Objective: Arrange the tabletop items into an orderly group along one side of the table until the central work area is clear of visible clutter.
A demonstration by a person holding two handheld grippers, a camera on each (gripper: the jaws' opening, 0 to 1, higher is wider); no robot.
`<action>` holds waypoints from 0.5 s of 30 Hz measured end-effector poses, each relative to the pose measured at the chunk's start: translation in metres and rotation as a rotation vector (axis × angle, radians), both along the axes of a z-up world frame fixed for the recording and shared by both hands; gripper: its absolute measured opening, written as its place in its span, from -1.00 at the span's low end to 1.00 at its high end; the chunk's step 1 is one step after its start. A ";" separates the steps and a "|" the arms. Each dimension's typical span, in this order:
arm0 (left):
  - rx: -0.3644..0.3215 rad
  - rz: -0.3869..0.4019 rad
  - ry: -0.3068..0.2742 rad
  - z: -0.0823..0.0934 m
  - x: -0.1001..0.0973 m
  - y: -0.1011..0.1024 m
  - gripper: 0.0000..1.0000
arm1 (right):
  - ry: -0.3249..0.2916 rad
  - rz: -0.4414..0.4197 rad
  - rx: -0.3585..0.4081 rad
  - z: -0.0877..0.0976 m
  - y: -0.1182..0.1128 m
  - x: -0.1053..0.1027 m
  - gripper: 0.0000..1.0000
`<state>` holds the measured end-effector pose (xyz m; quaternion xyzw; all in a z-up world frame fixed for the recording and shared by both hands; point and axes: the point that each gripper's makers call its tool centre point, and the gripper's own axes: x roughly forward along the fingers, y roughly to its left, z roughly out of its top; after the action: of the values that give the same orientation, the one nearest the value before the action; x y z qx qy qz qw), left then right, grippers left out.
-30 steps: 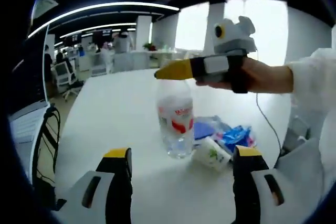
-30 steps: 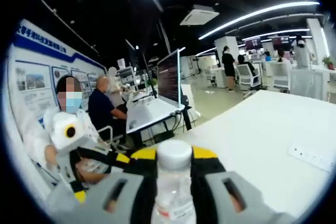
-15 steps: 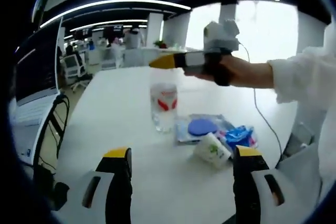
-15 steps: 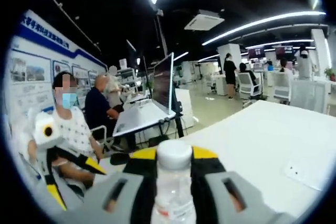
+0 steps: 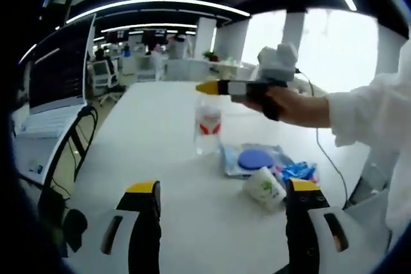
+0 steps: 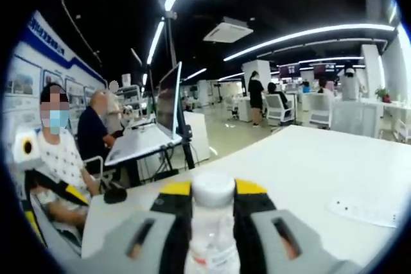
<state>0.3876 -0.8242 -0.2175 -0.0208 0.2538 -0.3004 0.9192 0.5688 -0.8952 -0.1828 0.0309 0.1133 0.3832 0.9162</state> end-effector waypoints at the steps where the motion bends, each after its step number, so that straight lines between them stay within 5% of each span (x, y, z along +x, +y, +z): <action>1: 0.000 -0.002 0.002 -0.001 0.000 -0.001 0.53 | 0.001 -0.009 -0.001 -0.002 -0.001 0.000 -0.61; 15: 0.006 -0.005 0.013 -0.004 -0.005 -0.001 0.50 | 0.011 -0.054 -0.014 -0.024 -0.004 0.000 -0.60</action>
<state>0.3828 -0.8251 -0.2219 -0.0195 0.2605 -0.3017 0.9169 0.5684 -0.8992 -0.2067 0.0295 0.1203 0.3572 0.9258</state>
